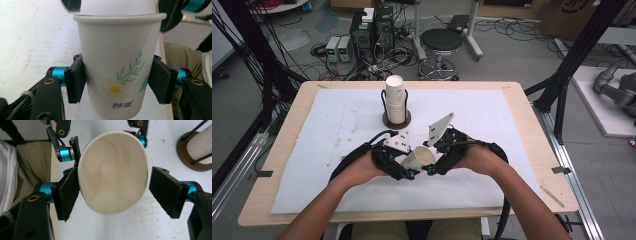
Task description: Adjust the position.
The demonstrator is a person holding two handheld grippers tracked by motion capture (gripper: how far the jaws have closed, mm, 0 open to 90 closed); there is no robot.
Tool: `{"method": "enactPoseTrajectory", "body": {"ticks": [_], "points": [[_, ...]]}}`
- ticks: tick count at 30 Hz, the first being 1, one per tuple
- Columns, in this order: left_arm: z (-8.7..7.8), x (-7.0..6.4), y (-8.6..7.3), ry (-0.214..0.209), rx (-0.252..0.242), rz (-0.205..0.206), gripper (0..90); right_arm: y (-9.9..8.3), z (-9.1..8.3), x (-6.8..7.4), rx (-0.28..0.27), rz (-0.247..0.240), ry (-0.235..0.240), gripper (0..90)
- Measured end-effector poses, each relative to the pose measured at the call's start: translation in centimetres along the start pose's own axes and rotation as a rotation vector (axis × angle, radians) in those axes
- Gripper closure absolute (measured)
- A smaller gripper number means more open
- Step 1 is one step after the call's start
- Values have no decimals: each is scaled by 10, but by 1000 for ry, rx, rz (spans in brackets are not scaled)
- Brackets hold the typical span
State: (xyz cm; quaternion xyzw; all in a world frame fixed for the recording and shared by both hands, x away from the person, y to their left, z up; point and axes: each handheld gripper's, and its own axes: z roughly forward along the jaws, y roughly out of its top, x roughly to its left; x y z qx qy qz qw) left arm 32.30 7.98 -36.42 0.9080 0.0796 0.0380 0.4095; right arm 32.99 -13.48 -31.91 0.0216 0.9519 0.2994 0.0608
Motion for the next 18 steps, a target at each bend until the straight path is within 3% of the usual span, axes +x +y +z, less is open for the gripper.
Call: {"method": "enactPoseTrajectory", "body": {"ticks": [4,5,6,13,14,16,18], "points": [[-5,2,-11,17,-40,-37,364,-9,-9,-3,-84,35,-15,222],[-5,2,-11,17,-40,-37,364,-9,-9,-3,-84,35,-15,222],[-8,3,-17,28,-60,-53,364,-16,-12,-4,-123,63,-25,221],[-15,4,-36,75,-137,-89,362,-42,-18,-5,-228,152,-66,219],[-17,3,-43,92,-166,-107,362,-52,-19,-4,-267,180,-88,219],[-18,4,-46,101,-180,-115,363,-58,-18,-3,-286,191,-104,219],[-20,4,-57,125,-218,-135,362,-75,-17,-1,-326,231,-141,219]]}}
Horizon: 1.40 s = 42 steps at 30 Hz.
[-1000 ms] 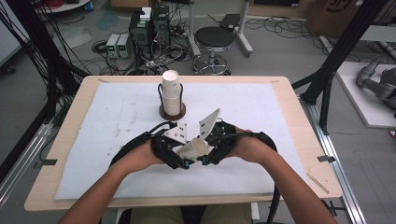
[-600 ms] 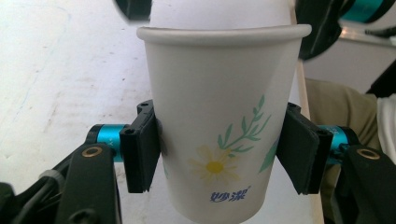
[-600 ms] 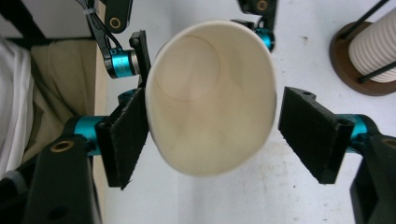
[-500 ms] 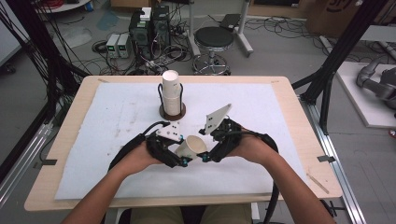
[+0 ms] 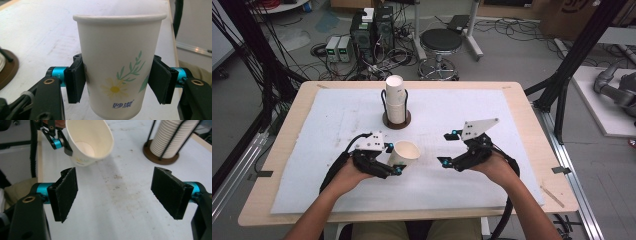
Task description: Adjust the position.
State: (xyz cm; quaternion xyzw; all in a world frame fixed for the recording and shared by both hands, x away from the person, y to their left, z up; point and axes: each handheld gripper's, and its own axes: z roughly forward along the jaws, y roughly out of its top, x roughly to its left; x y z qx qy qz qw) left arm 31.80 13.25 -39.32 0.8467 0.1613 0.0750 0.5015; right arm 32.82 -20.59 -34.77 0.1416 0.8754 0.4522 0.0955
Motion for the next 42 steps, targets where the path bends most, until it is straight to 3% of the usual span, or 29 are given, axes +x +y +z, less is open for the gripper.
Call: {"method": "enactPoseTrajectory", "body": {"ticks": [1,2,7,8,11,12,16,20,23,34,42], "points": [[0,0,0,0,0,0,362,0,0,0,0,0,0,219],[-3,1,-6,18,-31,-16,362,-9,-2,-1,-16,24,-20,219],[-11,4,-17,59,-74,-29,362,-34,-8,-3,-59,76,-108,219],[-15,6,-22,83,-104,-40,362,-39,-9,-3,-62,83,-126,219],[-20,7,-27,107,-133,-47,362,-49,-11,-4,-73,107,-150,219],[-25,9,-32,129,-168,-57,362,-57,-14,-5,-78,126,-178,219],[-34,12,-38,173,-219,-60,360,-72,-21,-6,-115,153,-238,218],[-44,13,-42,214,-266,-63,358,-82,-24,-7,-145,188,-255,217],[-50,14,-48,230,-295,-77,356,-85,-26,-6,-144,185,-275,216],[-58,18,-54,274,-301,-62,351,-86,-29,-7,-172,196,-311,216],[-66,18,-57,305,-331,-80,349,-85,-28,-9,-178,207,-320,216]]}}
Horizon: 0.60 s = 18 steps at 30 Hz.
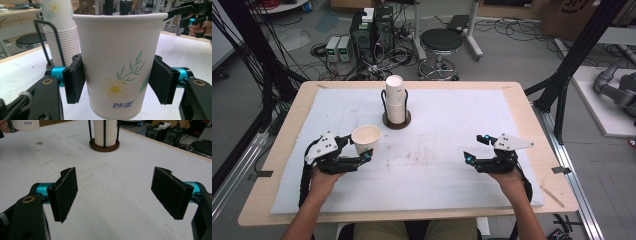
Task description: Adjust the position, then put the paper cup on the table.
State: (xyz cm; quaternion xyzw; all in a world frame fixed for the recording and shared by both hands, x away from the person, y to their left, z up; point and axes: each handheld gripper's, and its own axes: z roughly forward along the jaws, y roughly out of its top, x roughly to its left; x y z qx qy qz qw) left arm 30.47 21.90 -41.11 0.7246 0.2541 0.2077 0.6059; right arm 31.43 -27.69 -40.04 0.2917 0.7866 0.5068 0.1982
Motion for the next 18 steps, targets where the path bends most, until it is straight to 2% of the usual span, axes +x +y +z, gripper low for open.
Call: {"method": "enactPoseTrajectory", "body": {"ticks": [12,17,18], "points": [[-2,5,-1,10,-43,-14,348,0,-3,-1,-10,-6,-10,217],[-2,8,-4,13,-38,-21,346,-1,-4,-1,-11,4,-13,217],[-1,8,-6,16,-33,-12,345,-1,-4,-1,-11,2,-15,217]]}}
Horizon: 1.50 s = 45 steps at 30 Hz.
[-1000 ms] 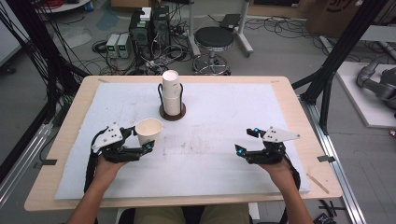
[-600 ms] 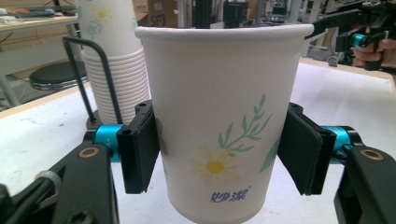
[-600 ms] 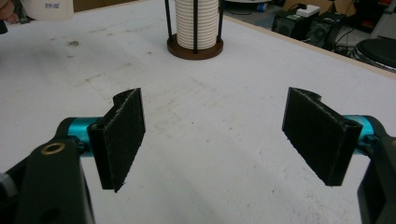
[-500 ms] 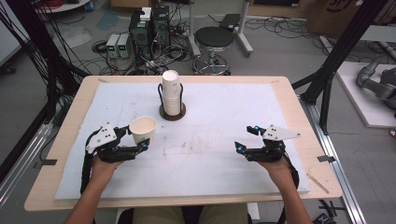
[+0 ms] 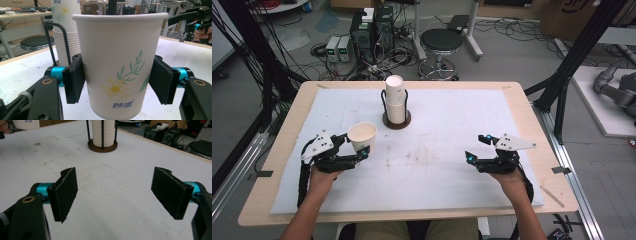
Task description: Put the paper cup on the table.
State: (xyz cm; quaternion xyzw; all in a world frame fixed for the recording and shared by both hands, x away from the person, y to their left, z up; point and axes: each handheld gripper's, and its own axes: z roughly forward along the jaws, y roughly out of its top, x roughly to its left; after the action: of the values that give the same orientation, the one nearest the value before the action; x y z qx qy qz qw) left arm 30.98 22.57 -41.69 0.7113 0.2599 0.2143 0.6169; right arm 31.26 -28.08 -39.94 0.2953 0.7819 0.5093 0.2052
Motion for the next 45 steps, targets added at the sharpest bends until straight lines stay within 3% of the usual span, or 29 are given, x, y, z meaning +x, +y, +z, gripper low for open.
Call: {"method": "enactPoseTrajectory", "body": {"ticks": [4,13,17,26,27,33,38,45], "points": [[4,2,-4,11,20,17,342,0,-2,0,-2,-3,-1,217],[19,6,-12,13,76,11,339,-2,-4,1,-3,-7,7,217],[27,7,-18,30,143,-2,337,-2,-5,2,-2,-5,7,217],[37,7,-25,53,267,10,337,-2,-4,2,0,-9,5,217],[38,6,-27,57,304,18,338,-2,-4,2,-1,-11,6,217],[34,4,-28,69,320,5,338,-3,-6,1,-1,-5,8,217],[21,0,-30,78,369,0,334,-4,-8,0,-3,-1,9,217],[19,-2,-30,92,388,-11,308,-3,-8,0,-3,-1,13,217]]}}
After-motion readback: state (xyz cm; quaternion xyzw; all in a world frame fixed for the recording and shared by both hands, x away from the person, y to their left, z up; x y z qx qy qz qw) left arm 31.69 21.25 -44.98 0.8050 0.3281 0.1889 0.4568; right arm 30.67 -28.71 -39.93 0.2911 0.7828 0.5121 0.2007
